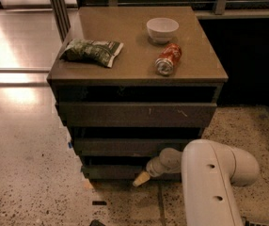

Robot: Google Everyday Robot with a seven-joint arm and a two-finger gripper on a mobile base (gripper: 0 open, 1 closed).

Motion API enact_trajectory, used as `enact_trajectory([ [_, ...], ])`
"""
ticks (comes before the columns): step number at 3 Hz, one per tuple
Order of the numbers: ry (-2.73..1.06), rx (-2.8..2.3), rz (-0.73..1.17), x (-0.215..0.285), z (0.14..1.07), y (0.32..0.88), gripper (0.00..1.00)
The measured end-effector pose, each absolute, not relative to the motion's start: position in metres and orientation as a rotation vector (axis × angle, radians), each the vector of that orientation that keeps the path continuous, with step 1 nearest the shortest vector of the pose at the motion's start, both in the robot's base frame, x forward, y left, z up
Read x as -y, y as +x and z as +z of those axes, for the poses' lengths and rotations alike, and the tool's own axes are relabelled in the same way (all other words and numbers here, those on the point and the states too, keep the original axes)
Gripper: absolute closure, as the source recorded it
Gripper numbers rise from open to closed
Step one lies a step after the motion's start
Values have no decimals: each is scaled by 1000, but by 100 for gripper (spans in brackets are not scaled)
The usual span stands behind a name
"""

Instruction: Open bottom drawer

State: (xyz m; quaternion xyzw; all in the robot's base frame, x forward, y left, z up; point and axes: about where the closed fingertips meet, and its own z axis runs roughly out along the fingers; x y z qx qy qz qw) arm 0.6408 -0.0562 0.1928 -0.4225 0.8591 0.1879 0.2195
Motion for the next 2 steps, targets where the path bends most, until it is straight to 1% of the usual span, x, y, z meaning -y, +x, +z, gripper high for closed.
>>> enact_trajectory([
  [1, -1202, -2421, 595, 64, 182, 623, 0],
  [2, -1249, -2441, 677, 57, 182, 604, 0],
])
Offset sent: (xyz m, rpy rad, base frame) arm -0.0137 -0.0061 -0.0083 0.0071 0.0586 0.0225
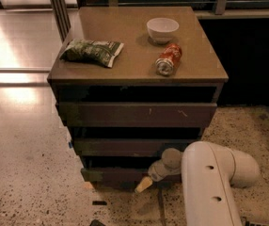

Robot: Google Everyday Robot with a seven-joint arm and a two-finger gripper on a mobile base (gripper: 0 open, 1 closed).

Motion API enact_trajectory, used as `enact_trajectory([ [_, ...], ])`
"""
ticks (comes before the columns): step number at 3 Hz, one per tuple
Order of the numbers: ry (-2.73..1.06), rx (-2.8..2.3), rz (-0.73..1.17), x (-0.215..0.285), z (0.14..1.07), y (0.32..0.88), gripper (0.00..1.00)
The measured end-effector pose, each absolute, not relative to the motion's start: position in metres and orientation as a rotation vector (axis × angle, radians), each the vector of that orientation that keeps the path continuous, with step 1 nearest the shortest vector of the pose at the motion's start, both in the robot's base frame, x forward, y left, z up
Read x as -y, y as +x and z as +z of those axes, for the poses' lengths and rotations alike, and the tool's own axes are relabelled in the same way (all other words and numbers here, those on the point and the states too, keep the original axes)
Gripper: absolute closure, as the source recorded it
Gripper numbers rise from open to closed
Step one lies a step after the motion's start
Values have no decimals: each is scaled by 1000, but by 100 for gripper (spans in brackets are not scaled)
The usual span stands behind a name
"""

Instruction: Open bottom drawer

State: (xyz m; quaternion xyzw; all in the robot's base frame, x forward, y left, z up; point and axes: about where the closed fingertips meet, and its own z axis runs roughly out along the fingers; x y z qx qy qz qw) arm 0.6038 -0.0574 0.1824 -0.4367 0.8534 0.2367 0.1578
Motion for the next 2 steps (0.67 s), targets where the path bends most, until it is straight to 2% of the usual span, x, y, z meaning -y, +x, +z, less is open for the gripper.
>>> enact_trajectory([
  [1, -1266, -2470, 692, 50, 182, 560, 0],
  [2, -1255, -2468, 708, 49, 184, 555, 0],
])
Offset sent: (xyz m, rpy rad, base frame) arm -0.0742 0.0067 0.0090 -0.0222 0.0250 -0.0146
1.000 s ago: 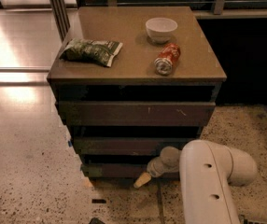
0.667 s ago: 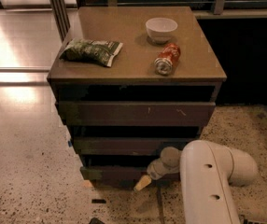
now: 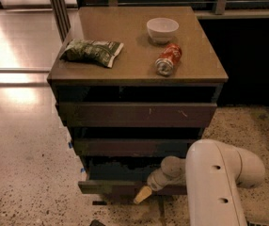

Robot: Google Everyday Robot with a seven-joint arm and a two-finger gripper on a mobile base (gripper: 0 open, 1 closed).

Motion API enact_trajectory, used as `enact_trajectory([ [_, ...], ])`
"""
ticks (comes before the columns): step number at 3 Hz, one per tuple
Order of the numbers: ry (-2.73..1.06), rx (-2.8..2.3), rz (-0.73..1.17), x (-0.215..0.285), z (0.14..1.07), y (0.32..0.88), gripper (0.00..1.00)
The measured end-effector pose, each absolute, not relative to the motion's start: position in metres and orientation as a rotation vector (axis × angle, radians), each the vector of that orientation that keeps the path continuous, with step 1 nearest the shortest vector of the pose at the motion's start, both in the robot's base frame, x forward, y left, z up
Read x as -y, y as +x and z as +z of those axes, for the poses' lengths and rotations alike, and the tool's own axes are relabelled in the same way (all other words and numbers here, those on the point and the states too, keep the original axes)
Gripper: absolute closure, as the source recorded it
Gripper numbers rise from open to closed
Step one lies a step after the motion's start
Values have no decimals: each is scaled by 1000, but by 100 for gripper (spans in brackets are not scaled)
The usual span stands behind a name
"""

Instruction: Open bottom drawer

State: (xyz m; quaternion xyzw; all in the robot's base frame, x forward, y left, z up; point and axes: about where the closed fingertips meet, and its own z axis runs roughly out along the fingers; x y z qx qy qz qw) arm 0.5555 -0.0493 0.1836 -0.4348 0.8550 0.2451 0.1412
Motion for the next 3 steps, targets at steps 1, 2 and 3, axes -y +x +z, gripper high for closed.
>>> enact_trajectory([
  [1, -1186, -2506, 705, 38, 233, 494, 0],
  [2, -1230, -2541, 751, 37, 226, 453, 0],
  [3, -1232, -2537, 748, 38, 227, 455, 0],
])
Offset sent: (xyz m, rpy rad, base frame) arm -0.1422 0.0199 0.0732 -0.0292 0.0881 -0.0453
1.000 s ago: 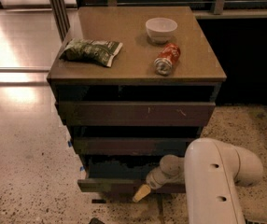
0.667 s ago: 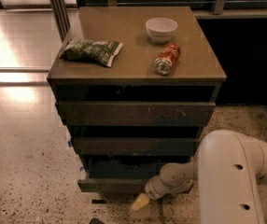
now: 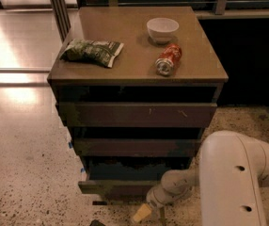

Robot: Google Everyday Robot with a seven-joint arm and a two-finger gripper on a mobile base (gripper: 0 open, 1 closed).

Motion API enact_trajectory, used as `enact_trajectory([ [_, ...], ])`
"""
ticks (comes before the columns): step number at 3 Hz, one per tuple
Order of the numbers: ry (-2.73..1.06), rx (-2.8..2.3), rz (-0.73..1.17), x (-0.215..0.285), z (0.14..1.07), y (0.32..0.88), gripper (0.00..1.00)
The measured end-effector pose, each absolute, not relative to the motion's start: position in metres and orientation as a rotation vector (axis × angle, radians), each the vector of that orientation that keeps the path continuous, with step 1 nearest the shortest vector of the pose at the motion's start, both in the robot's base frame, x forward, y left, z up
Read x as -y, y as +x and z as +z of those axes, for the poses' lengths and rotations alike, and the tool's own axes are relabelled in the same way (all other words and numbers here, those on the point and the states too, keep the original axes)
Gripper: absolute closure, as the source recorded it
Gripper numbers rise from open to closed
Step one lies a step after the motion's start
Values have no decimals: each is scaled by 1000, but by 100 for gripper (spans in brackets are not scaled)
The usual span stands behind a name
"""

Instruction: Open bottom drawer

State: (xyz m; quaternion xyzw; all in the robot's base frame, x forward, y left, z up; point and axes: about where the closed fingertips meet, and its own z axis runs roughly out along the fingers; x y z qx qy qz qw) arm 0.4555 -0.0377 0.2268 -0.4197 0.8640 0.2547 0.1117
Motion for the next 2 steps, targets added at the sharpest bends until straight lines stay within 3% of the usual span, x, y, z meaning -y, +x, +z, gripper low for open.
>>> enact_trajectory([
  [1, -1266, -2480, 706, 46, 235, 494, 0],
  [2, -1262, -2484, 705, 47, 233, 495, 0],
])
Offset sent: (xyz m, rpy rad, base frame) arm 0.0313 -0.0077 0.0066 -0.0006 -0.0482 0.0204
